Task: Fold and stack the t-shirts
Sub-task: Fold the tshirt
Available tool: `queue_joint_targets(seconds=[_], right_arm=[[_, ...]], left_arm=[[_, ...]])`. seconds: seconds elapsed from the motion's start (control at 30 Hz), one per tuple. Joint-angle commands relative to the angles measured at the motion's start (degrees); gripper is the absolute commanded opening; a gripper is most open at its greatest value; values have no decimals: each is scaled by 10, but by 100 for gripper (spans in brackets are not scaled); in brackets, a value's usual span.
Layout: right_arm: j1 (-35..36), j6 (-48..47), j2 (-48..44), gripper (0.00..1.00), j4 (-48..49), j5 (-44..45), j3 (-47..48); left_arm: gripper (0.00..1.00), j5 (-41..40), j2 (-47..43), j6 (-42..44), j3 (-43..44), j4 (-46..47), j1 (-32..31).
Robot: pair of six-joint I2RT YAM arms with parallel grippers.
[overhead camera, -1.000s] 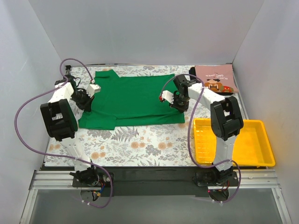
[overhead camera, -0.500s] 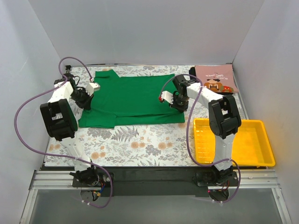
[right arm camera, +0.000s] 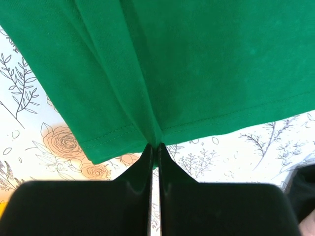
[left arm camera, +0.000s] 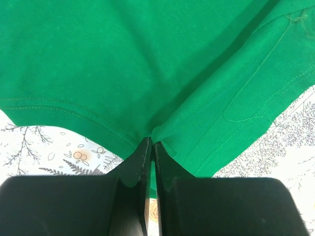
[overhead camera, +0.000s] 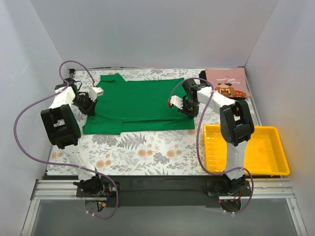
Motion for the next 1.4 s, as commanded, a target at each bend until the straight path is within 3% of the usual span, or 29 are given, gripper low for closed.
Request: queue_joint_targets(seconds=[0.0,0.3,0.33,0.37,0.43,0.5,0.57,0.6,0.67,0.83,1.03,1.37], right_arm=[[-6,-19,-3,1,-20,1,37],[-5,-9,18,2,-22,2,53],[-6,-7,19,6,-23,3,54],[-6,-6,20,18,-23,4,54],[-6,-2,19,23,-27,8,51],[-7,2,12,38,-30,12,45],[-10,19,0,51,-38,5,41],[-12,28,-5,58,-42,0,40],[-19,55,-23,74,-52,-17,39],[-24,120,-54,74,-63,-68,37],[-23,193,-42,56,-74,-110,31],[-25,246,23,51,-51,-87,21]], left_arm=[[0,23,-18,-1,12,18,4],[0,25,-1,-14,20,34,1],[0,21,3,-20,20,38,0],[0,18,4,-26,19,44,0],[3,6,7,-45,19,58,0],[18,-12,16,-66,25,65,0],[24,-4,20,-98,43,59,14],[34,1,20,-113,50,50,21],[37,23,18,-140,66,37,42],[39,45,-25,-180,19,11,70],[39,6,-74,-235,-99,72,71],[40,-38,-42,-253,-149,111,75]])
